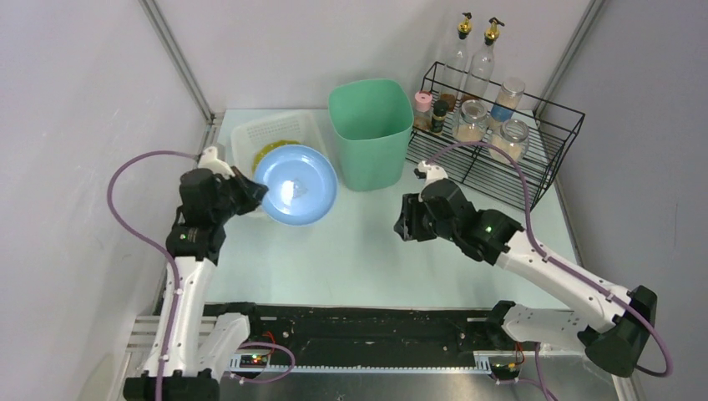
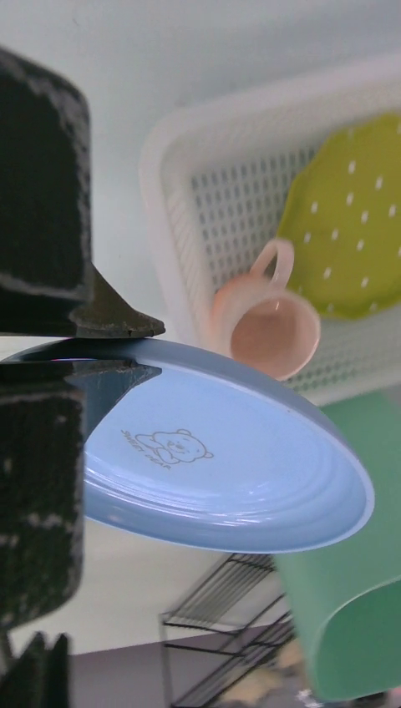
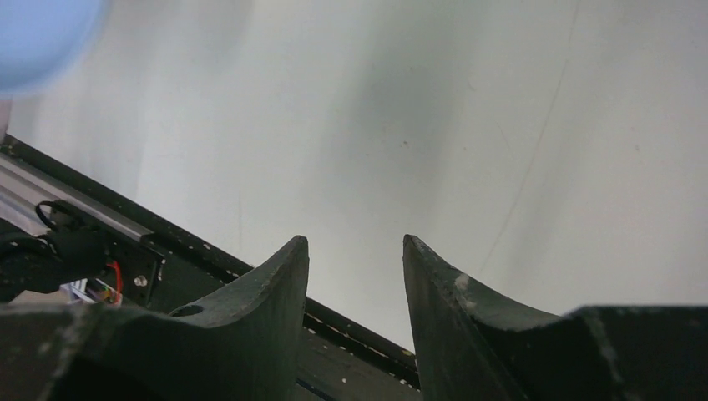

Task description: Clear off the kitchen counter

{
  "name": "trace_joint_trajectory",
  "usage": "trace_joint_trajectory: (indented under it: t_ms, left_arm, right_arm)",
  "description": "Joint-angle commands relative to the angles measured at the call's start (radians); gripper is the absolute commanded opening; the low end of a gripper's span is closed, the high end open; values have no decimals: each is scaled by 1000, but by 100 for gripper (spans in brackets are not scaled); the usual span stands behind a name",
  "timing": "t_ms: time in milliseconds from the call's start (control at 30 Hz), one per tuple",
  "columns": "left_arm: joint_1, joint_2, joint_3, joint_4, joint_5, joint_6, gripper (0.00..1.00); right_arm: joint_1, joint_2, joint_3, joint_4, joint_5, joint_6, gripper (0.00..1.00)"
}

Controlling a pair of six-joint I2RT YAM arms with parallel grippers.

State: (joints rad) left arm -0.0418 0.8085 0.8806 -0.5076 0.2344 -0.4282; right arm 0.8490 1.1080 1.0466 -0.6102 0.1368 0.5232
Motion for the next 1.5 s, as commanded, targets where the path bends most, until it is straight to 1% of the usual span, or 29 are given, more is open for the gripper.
trace_joint_trajectory:
  t_ms: [0,67,167,367,533,700,833,1067,1200,1233,1333,1467]
  left_arm:
    - [136,47,64,40,78,-90,0]
    - [165,81,90,46,62,-114,0]
    - [175,131,124,63,5,-159,0]
    - [188,270,203,99,-53,-233,0]
    - [191,401,262,107,-114,-266,0]
    - [192,526,322,115,-190,-296,0]
    - [191,633,387,116,-201,-315,0]
    - [191,832,447,119,-183,-349,0]
    - [192,892,465,121,-192,-371,0]
    - [192,898,466,122,-198,-373,1]
    - [193,934,485,123,-214,-358,10]
    - [193,990,508,123,-202,-347,18]
  right_arm:
    - [-2,-70,-59,-4,43,13,50]
    - [-3,-83,-92,4,27,23,50]
    - [-1,-95,-113,16,2,35,50]
    - [9,-141,-151,31,-23,62,50]
    - [13,-186,-159,-10,-17,52,50]
    - [14,-283,-187,-43,-4,62,50]
    - [14,-338,-200,-80,6,73,51]
    - [16,-405,-220,-118,10,92,51]
    - [16,-422,-224,-138,8,96,51]
    - [16,-424,-224,-144,8,99,51]
    - [18,-433,-231,-154,8,104,51]
    - [18,-443,-242,-152,4,118,51]
